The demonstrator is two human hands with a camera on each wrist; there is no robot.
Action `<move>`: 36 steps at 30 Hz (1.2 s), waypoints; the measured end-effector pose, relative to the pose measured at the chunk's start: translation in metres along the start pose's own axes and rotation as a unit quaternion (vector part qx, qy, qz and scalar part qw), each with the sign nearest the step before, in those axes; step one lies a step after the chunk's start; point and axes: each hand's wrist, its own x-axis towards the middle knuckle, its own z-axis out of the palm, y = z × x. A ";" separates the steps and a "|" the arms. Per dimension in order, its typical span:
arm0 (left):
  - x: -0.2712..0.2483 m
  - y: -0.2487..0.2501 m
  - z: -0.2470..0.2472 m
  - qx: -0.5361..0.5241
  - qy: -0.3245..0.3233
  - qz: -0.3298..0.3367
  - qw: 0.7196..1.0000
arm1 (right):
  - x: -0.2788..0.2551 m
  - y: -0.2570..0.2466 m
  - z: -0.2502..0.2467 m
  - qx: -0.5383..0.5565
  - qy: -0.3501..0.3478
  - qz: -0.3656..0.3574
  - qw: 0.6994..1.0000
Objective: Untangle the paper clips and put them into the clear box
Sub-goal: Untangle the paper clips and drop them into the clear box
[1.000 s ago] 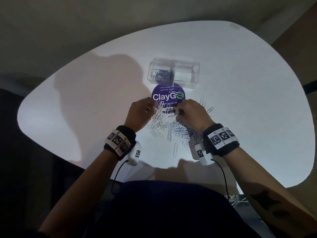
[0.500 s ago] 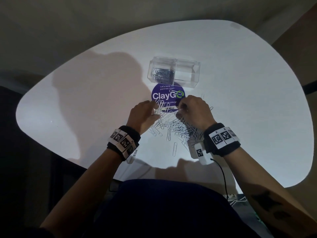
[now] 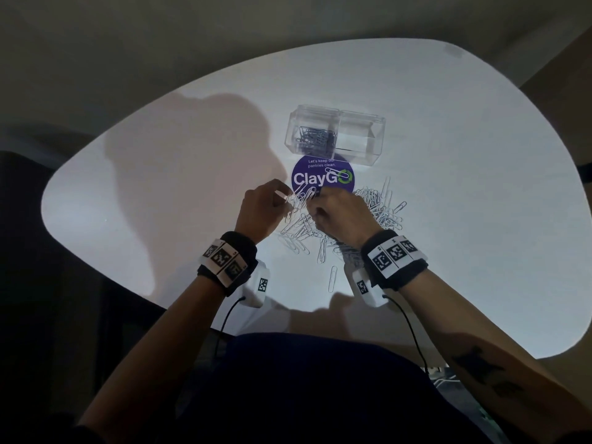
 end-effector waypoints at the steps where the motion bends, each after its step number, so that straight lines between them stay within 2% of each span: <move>1: 0.000 0.000 -0.001 -0.011 0.000 -0.008 1.000 | 0.000 0.001 -0.001 0.002 -0.009 -0.002 1.000; 4: -0.001 0.000 -0.003 -0.020 -0.008 -0.016 1.000 | -0.002 0.008 -0.004 0.026 -0.031 0.008 0.999; 8: 0.000 -0.001 -0.004 -0.056 -0.015 -0.035 0.998 | -0.005 0.016 -0.013 0.060 -0.028 0.064 0.996; 10: -0.001 -0.001 -0.004 -0.041 -0.012 -0.023 0.999 | -0.006 0.018 -0.017 0.067 -0.022 0.086 0.994; 12: -0.003 0.001 -0.006 -0.039 -0.038 0.000 0.999 | -0.006 0.018 -0.020 0.069 -0.021 0.092 0.993; 14: -0.007 0.006 -0.006 -0.050 -0.090 0.022 0.994 | -0.004 0.015 -0.021 0.071 -0.019 0.085 0.994; 16: -0.008 0.005 -0.005 -0.018 -0.094 0.041 0.995 | -0.002 0.010 -0.018 0.070 -0.011 0.074 0.995; 19: -0.005 -0.002 -0.001 0.078 -0.037 0.052 0.995 | 0.000 0.003 -0.010 0.051 0.000 0.047 0.998; 22: -0.009 -0.002 0.004 0.178 -0.047 0.060 0.981 | 0.000 0.000 -0.001 0.014 -0.009 0.005 1.000; 26: -0.010 0.003 0.013 0.213 -0.035 0.067 0.974 | 0.000 0.001 -0.001 0.012 -0.025 0.005 1.000; 29: -0.007 0.004 0.012 0.177 -0.052 0.052 0.981 | -0.002 0.007 -0.009 0.056 -0.022 0.046 0.997; 32: -0.005 0.004 0.005 0.074 -0.060 0.036 0.995 | -0.006 0.017 -0.018 0.093 -0.016 0.082 0.992; 36: -0.003 0.002 -0.001 -0.023 -0.069 0.013 0.997 | -0.009 0.026 -0.023 0.096 -0.018 0.090 0.991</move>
